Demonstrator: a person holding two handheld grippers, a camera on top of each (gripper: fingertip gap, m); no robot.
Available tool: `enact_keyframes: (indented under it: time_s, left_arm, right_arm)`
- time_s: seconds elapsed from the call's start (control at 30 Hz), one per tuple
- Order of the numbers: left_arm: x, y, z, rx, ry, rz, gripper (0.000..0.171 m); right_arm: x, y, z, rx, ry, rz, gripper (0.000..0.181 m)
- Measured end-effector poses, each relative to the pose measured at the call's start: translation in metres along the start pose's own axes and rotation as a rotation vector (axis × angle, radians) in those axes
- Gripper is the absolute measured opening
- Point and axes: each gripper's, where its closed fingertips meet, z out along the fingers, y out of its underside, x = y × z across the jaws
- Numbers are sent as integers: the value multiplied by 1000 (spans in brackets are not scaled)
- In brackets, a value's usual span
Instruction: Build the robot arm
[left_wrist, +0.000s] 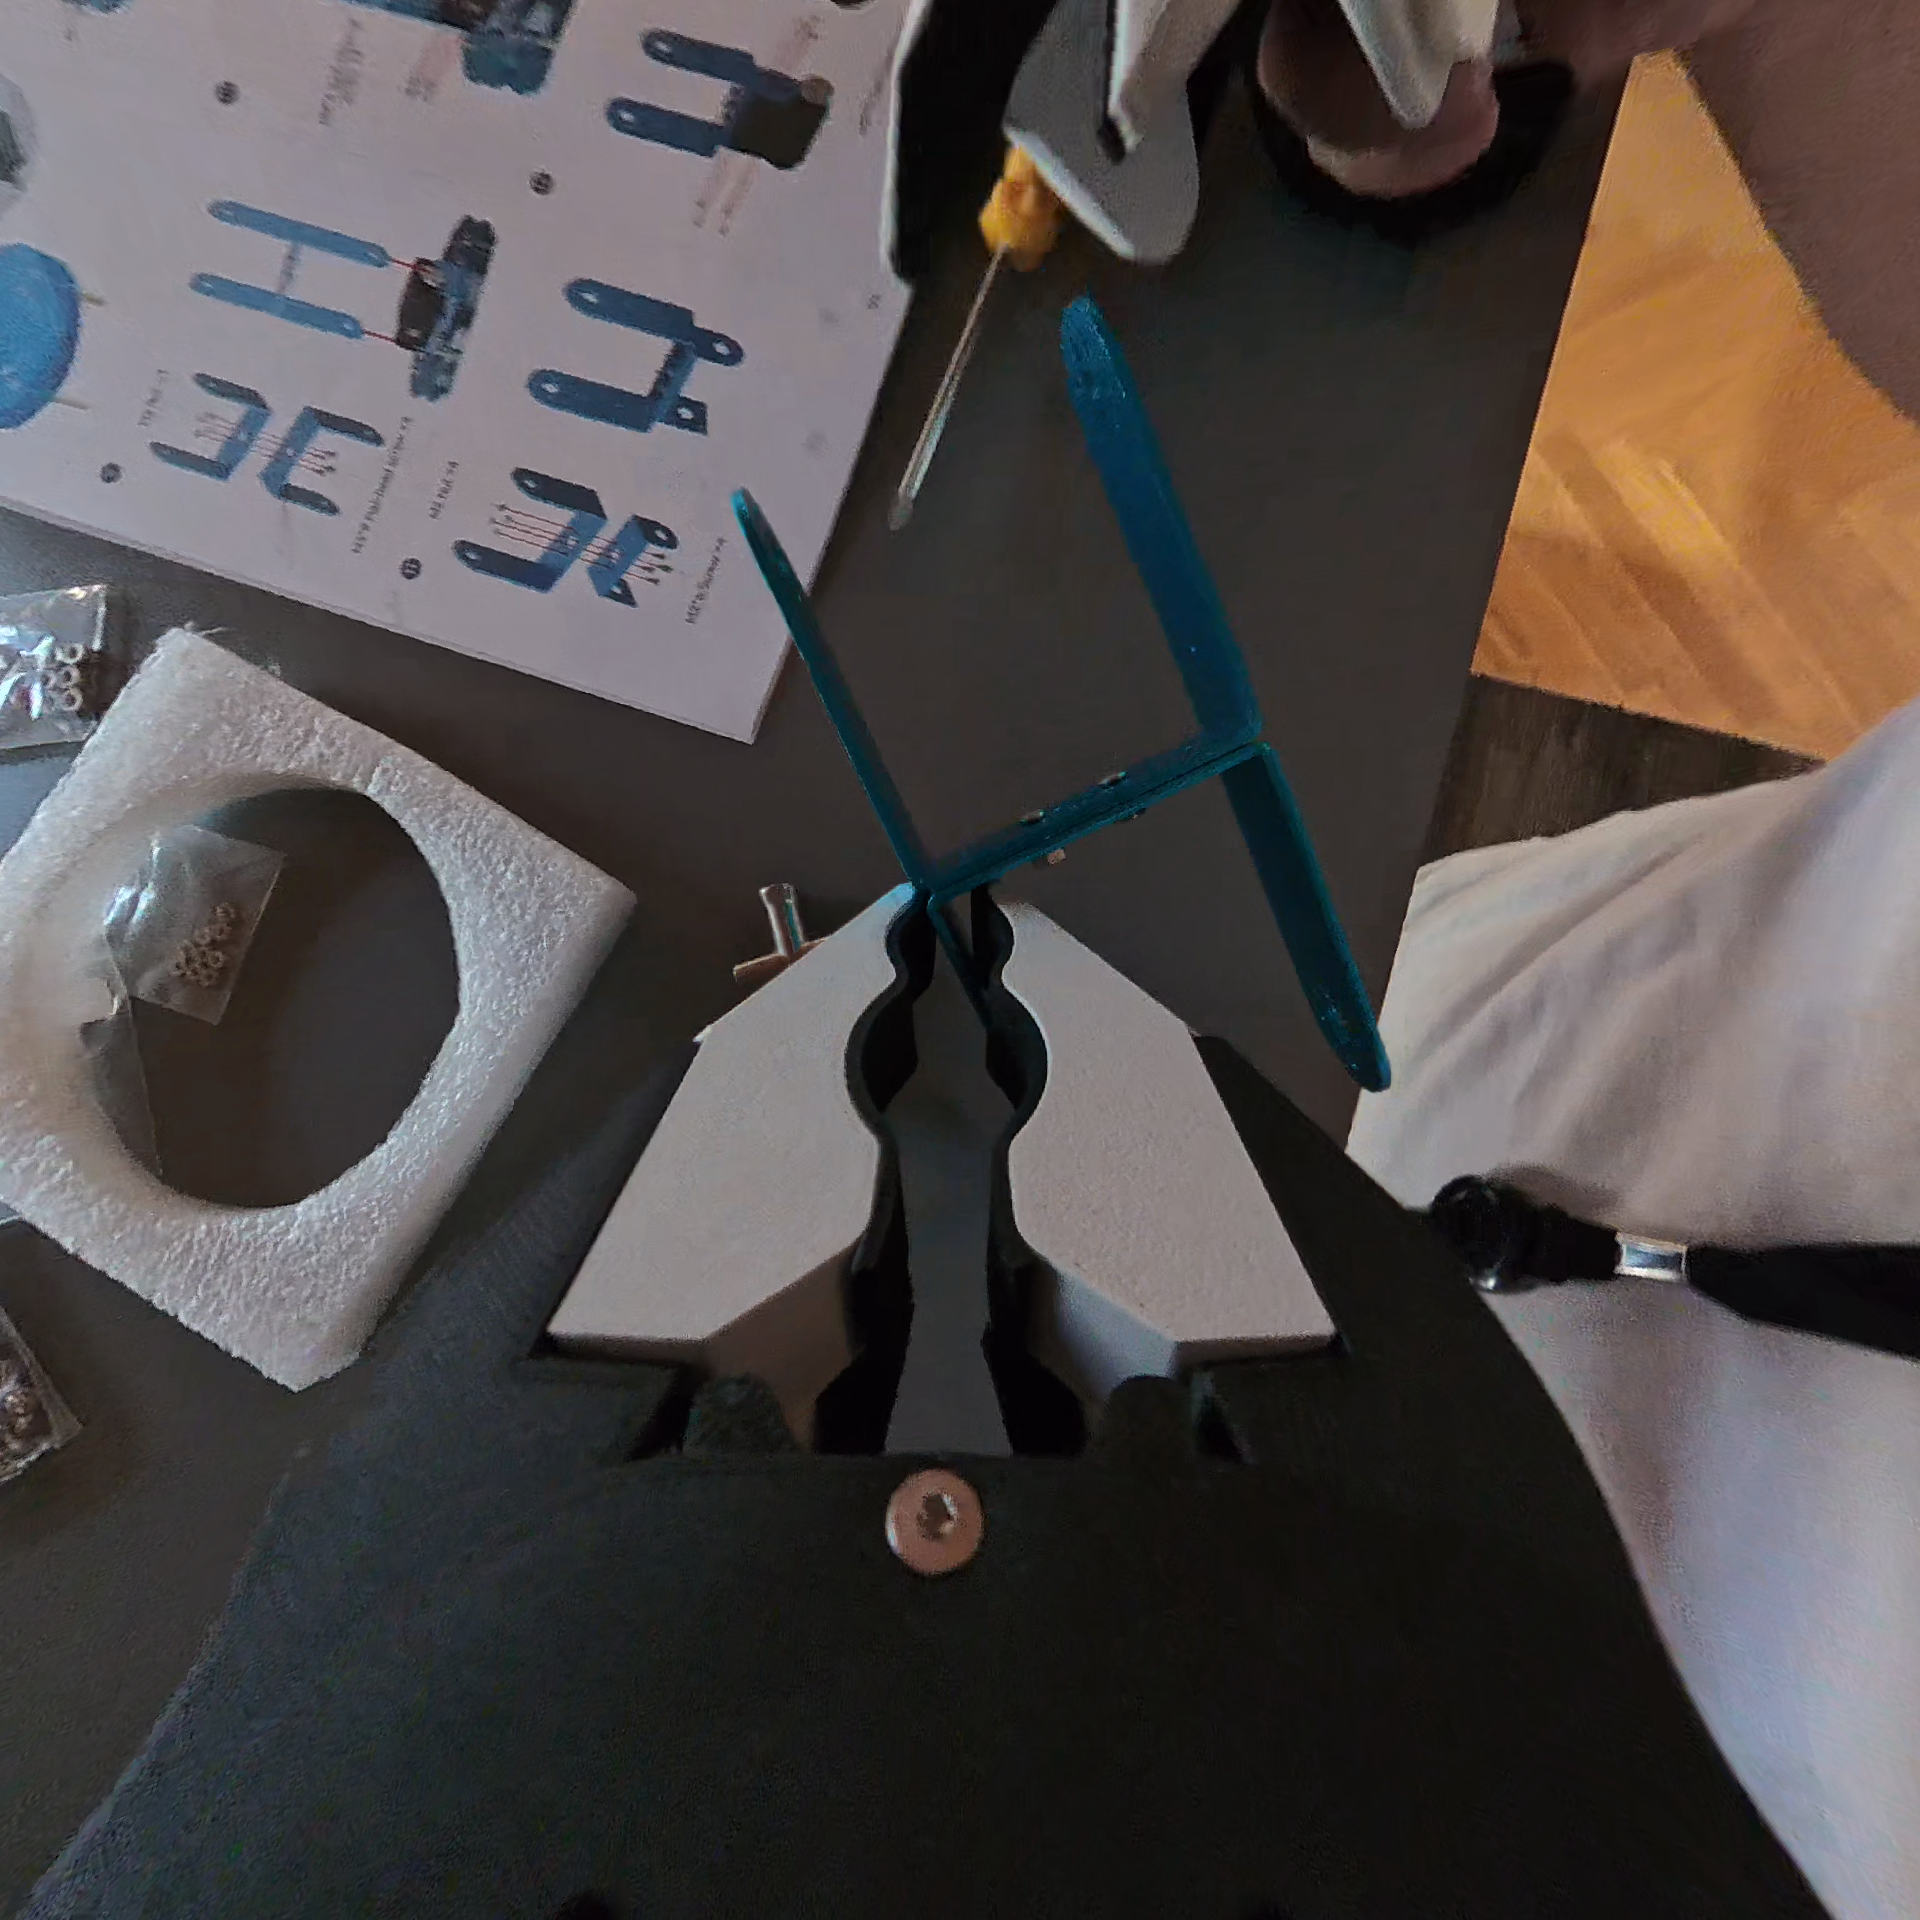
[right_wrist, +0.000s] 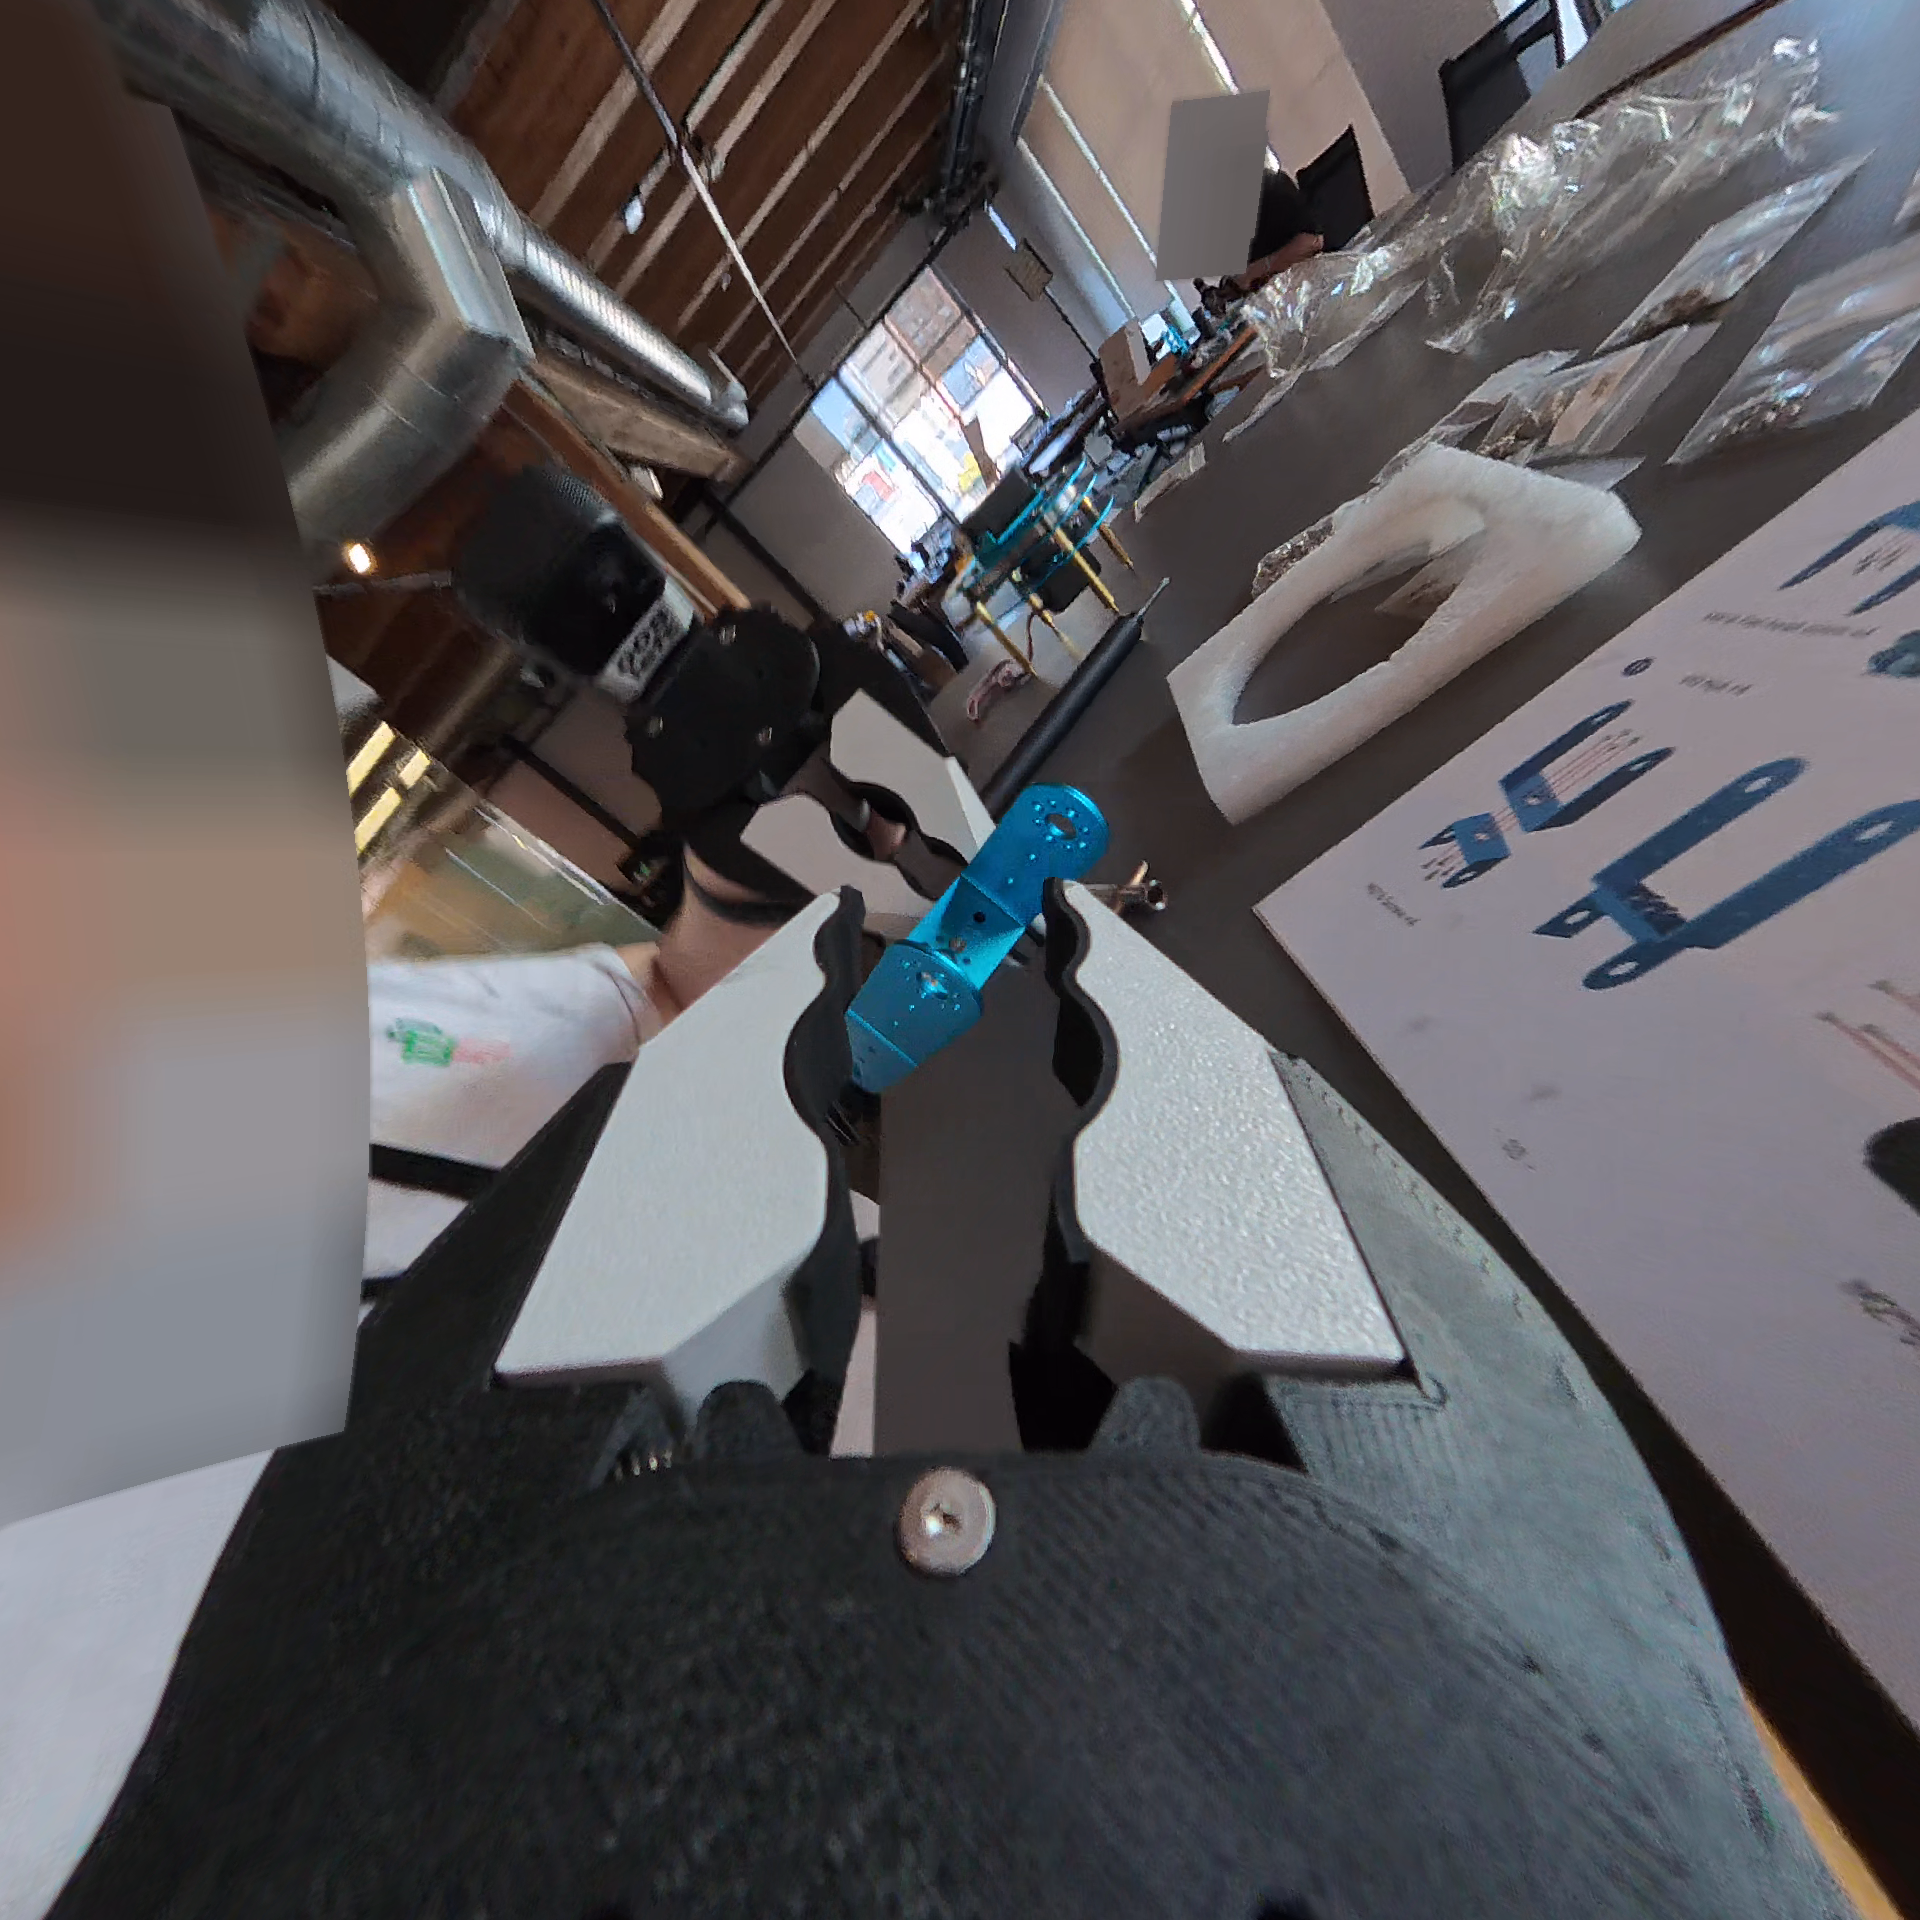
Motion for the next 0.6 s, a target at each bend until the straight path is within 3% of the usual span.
enact_keyframes:
  time_s: [0.2, 0.3, 0.4, 0.53, 0.6]
  left_arm:
    - [13, 0, 9, -81, 142, 119, 4]
    - [24, -4, 12, -111, 214, 253, 4]
    - [33, -8, 18, -150, 254, 364, 4]
    - [41, -16, 29, -189, 258, 470, 4]
    - [44, -21, 35, -208, 250, 493, 4]
  right_arm:
    - [-10, 14, -20, -131, 87, -387, 35]
    - [-33, 33, -20, -232, 61, -636, 68]
    - [-29, 52, -20, -375, 120, -865, 89]
    - [-16, 79, -12, -514, 97, -908, 97]
    - [-7, 87, -13, -574, 96, -901, 89]
